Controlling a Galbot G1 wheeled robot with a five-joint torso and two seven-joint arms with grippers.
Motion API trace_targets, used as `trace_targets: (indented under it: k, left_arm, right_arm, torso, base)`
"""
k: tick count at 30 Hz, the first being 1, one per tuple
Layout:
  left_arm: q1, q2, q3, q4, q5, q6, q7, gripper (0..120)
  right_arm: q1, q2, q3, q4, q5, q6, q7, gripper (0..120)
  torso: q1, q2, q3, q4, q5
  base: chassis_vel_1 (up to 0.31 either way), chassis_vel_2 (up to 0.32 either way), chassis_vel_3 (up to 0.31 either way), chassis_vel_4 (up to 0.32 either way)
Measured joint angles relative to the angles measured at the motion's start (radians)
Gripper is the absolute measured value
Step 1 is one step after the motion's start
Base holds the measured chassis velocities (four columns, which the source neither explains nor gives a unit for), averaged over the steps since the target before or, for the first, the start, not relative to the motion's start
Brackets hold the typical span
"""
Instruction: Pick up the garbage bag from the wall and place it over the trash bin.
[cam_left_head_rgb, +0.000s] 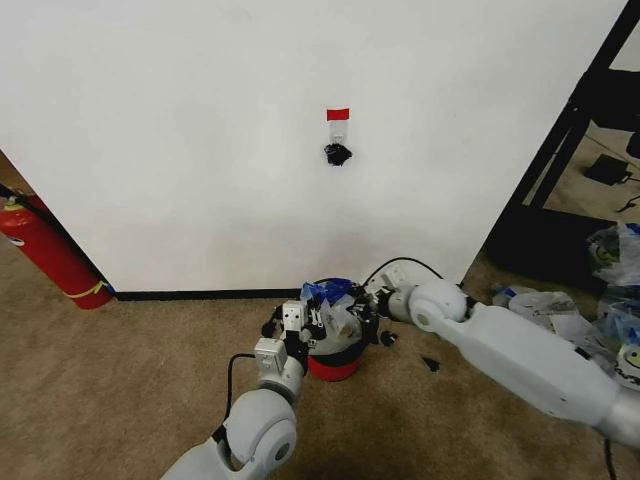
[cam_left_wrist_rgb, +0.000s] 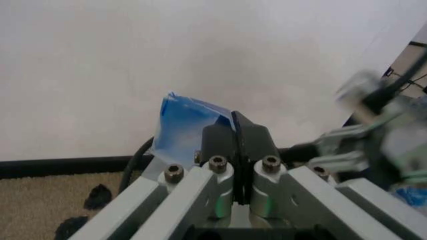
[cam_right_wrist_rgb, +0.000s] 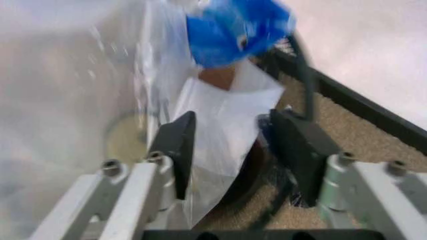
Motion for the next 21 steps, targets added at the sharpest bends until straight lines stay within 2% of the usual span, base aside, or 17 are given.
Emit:
trace_targets:
  k: [1,4,5,10,13,16,19,21]
  left_arm:
    - [0.0,-0.001,0.001,0.001,0.001,0.0,0.0,0]
    - [0.001,-0.009,0.008,0.01,0.009,-0.003,0.001,0]
    - [0.001,-0.009,0.008,0.01,0.009,-0.003,0.001,0]
    - [0.028,-0.013,0.001,0.008,0.025,-0.014,0.007,0]
    - [0.04,-0.014,-0.009,0.002,0.029,-0.016,0.008,0]
    - [0.077,-0.025,-0.041,-0.013,0.042,-0.02,0.011,0]
    - [0.082,-0.029,-0.045,-0.017,0.045,-0.021,0.012,0]
    - [0.087,-0.029,-0.045,-0.02,0.047,-0.023,0.014,0]
  right_arm:
    - [-0.007,-0.006,0.012,0.008,0.007,0.0,0.0,48]
    - [-0.1,-0.056,0.15,0.082,0.066,0.001,0.004,64]
    - [-0.1,-0.056,0.15,0.082,0.066,0.001,0.004,64]
    - [-0.299,-0.131,0.398,0.189,0.126,0.028,0.021,85]
    - [-0.356,-0.136,0.459,0.198,0.173,0.045,0.033,91]
    - [-0.401,-0.11,0.551,0.184,0.343,0.047,0.082,100]
    - [-0.414,-0.102,0.577,0.172,0.386,0.046,0.077,100]
    - [-0.425,-0.098,0.578,0.17,0.397,0.067,0.039,100]
  torso:
    - [0.0,0.0,0.0,0.0,-0.0002]
    - [0.0,0.0,0.0,0.0003,0.0001]
    - [0.0,0.0,0.0,0.0003,0.0001]
    - [0.0,0.0,0.0,0.0,-0.0006]
    - [0.0,0.0,0.0,-0.0007,0.0001]
    - [0.0,0.0,0.0,0.0009,0.0003]
    - [0.0,0.0,0.0,0.0009,-0.0006]
    - [0.0,0.0,0.0,-0.0001,-0.0002]
  base:
    - [0.0,0.0,0.0,0.0]
    - [0.0,0.0,0.0,0.0]
    - [0.0,0.0,0.0,0.0]
    - [0.0,0.0,0.0,0.0]
    - [0.0,0.0,0.0,0.0]
    - [0.0,0.0,0.0,0.0]
    - [0.0,0.0,0.0,0.0]
    - [0.0,0.0,0.0,0.0]
